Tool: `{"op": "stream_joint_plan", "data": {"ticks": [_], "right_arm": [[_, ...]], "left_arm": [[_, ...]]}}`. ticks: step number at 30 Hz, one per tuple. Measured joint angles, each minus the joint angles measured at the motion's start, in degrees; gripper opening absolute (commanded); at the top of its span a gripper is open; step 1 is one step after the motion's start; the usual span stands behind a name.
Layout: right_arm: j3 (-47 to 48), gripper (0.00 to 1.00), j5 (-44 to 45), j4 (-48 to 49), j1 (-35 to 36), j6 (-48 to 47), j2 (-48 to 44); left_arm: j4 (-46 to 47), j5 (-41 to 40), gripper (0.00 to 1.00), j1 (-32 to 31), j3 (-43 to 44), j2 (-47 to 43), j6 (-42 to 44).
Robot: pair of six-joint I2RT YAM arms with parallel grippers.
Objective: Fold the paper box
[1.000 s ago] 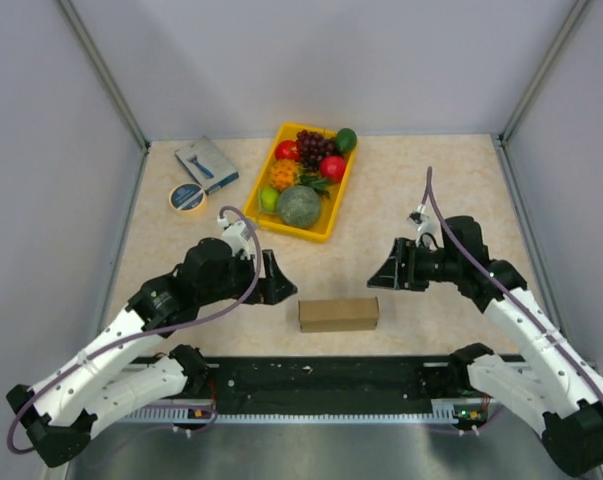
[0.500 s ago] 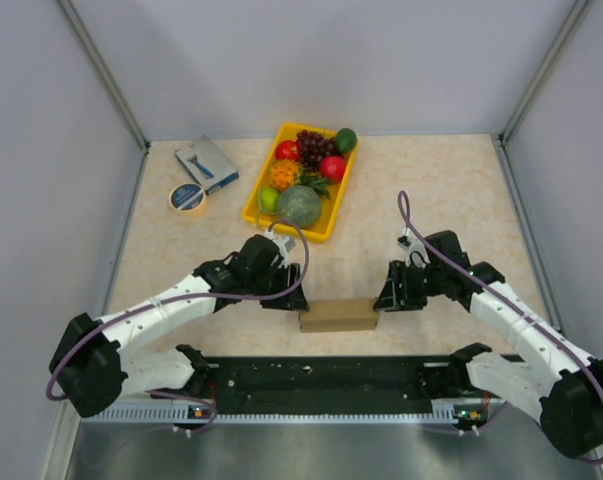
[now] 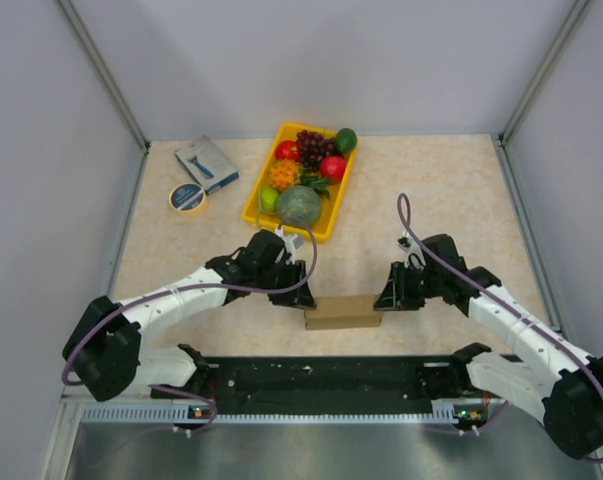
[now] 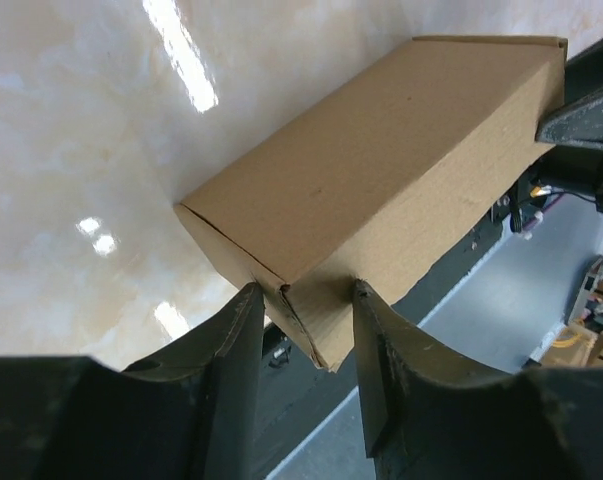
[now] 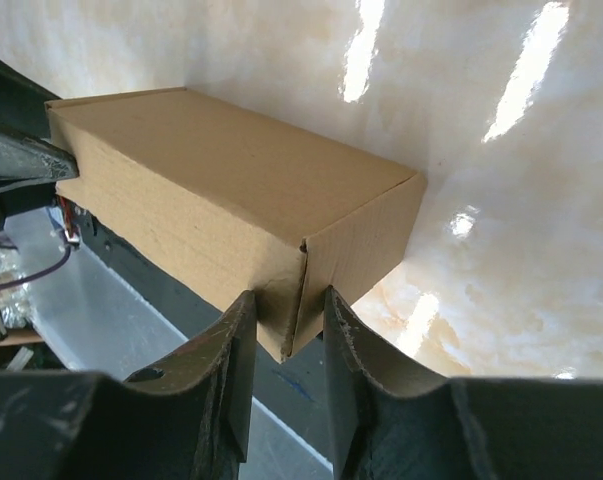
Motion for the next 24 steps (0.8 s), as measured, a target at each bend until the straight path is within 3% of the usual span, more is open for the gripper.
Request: {"op": "stream_joint_plan", "data": {"ticks": [9, 12, 13, 14, 19, 24], "right_arm": [[5.01, 0.14, 8.57, 0.0, -0.15, -1.42, -0.02], [7.67, 0.27, 13.29, 1.38, 0.55, -3.08, 0.0], [7.63, 0.42, 14.58, 2.69, 1.14, -3.34, -0.22], [7.43, 0.49, 15.32, 3.72, 1.79, -3.56, -0.42], [-1.36, 0.75, 15.54, 9.22, 4.22, -1.75, -5.38], [-8.33, 0.8, 14.12, 4.92, 4.35, 2.62, -17.49]], "left_arm": [[-2.75, -8.76, 0.33, 0.52, 12.72, 4.48, 4.74], [0.76, -13.25, 0.46, 0.66, 15.04, 2.99, 8.04], [1.64, -14.27, 0.52, 0.66, 14.8, 2.03, 8.81], [2.91, -15.13, 0.64, 0.61, 14.05, 0.9, 9.25], [7.89, -16.35, 0.87, -0.98, 0.7, -7.52, 9.25], [-1.57, -17.9, 0.96, -1.38, -14.1, -28.7, 6.58]]}}
